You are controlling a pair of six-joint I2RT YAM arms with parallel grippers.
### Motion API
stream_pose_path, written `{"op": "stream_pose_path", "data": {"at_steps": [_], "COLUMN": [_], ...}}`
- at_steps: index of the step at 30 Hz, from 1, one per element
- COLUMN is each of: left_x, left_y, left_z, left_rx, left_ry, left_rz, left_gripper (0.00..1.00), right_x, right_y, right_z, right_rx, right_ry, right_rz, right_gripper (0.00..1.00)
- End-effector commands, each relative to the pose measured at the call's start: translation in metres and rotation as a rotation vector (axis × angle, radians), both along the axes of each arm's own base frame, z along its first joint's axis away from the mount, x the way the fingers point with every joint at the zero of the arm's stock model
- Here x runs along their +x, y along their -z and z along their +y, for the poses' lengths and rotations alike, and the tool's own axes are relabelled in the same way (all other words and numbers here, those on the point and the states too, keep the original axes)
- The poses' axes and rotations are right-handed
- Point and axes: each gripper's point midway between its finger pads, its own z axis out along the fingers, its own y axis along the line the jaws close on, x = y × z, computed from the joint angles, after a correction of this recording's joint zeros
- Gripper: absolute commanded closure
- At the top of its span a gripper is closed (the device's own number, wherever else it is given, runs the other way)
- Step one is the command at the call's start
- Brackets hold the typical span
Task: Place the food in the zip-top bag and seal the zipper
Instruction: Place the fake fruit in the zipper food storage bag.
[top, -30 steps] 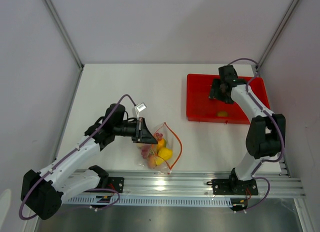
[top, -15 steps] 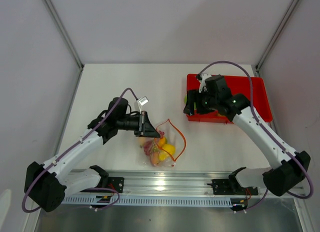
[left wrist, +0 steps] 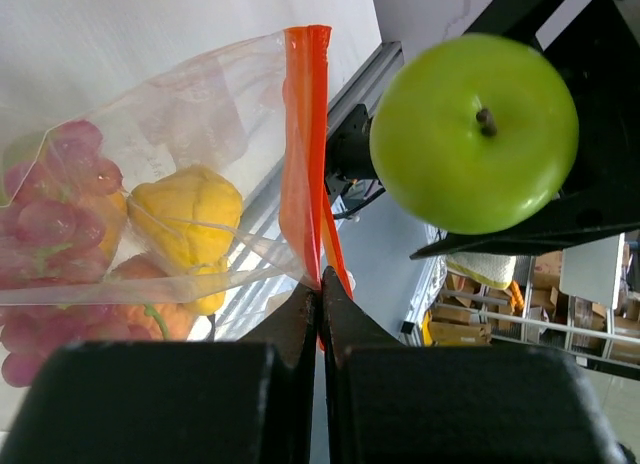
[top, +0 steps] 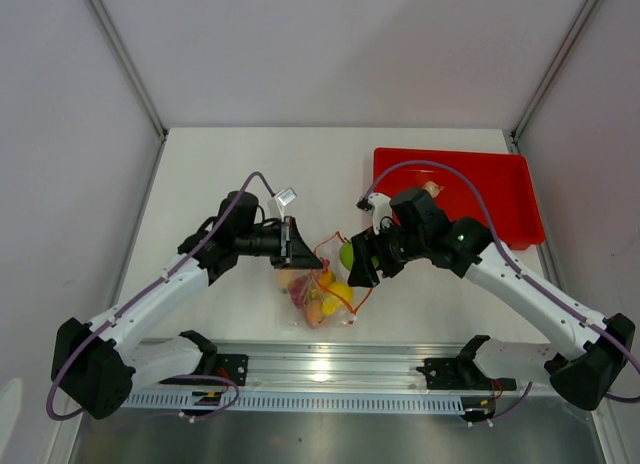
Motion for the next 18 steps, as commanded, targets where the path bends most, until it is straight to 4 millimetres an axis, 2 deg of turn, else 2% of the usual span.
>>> {"op": "stream_pose_path", "data": {"at_steps": [1, 11, 18], "left_x": [0.010, 0.004, 0.001], "left_y": [-0.030, -0.033, -0.039], "left_z": [-0.006, 0.000, 0.001], "left_rx": [-0.060, -0.063, -0.071], "left_ry": [-0.024, -0.053, -0.049], "left_rz": [-0.073, -0.074, -0.081], "left_gripper": [0.99, 0.99, 0.99], "right_x": [-0.012, -0.018, -0.014], "right_y": [-0.009, 0.007, 0.017], "right_z": [0.004, 0.024, 0.033], "right_rx": [0.052, 0.063, 0.049], "right_ry": [-0.066, -0.144, -0.157], "right_rz": [-0.010, 0.049, 0.073], "right_gripper": [0.91, 0.85, 0.76]}}
